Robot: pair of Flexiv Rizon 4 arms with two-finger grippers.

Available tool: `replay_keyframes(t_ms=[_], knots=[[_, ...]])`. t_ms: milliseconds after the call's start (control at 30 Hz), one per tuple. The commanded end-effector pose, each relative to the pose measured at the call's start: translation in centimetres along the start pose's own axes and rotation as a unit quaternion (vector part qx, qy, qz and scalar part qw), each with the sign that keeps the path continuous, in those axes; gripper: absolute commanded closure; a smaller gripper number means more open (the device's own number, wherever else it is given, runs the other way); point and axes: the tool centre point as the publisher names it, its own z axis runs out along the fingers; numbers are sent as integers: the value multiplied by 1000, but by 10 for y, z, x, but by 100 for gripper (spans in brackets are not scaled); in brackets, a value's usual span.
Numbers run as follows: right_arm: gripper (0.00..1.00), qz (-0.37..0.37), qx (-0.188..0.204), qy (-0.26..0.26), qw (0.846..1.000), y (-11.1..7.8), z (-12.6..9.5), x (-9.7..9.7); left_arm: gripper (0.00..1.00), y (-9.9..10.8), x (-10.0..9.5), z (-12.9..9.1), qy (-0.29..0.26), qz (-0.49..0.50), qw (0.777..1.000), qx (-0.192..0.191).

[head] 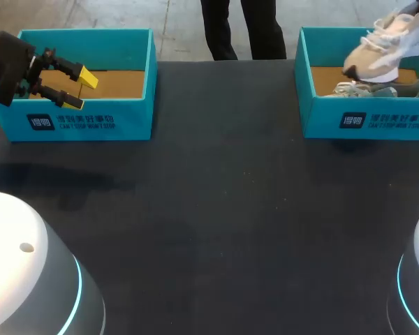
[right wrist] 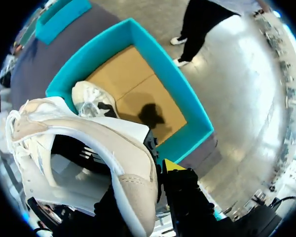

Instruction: Take the shoe out of the shoebox, open the shoe tongue, remove and reinsert the insole, then place the shoe into the shoebox

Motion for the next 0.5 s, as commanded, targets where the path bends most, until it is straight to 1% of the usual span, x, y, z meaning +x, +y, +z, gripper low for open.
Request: replay_keyframes(t_ms=[33, 67, 100, 133, 167, 500], knots=[[100, 276, 3, -9, 961, -8, -6, 7, 0, -1, 0, 0, 1, 0, 1000, 0], [100, 287, -4, -8, 958, -9, -7, 7, 0, -1, 0, 0, 1, 0, 1000, 0], [100, 303, -1, -9, 953, -10, -7, 8, 0, -1, 0, 0, 1, 0, 1000, 0], [100, 322, 6, -11, 947, -11, -8, 8, 0, -1, 0, 0, 1, 0, 1000, 0], [100, 349, 17, -13, 937, -12, -8, 10, 0, -1, 0, 0, 1, 0, 1000, 0], [100, 349, 17, -13, 937, -12, -8, 10, 0, -1, 0, 0, 1, 0, 1000, 0]])
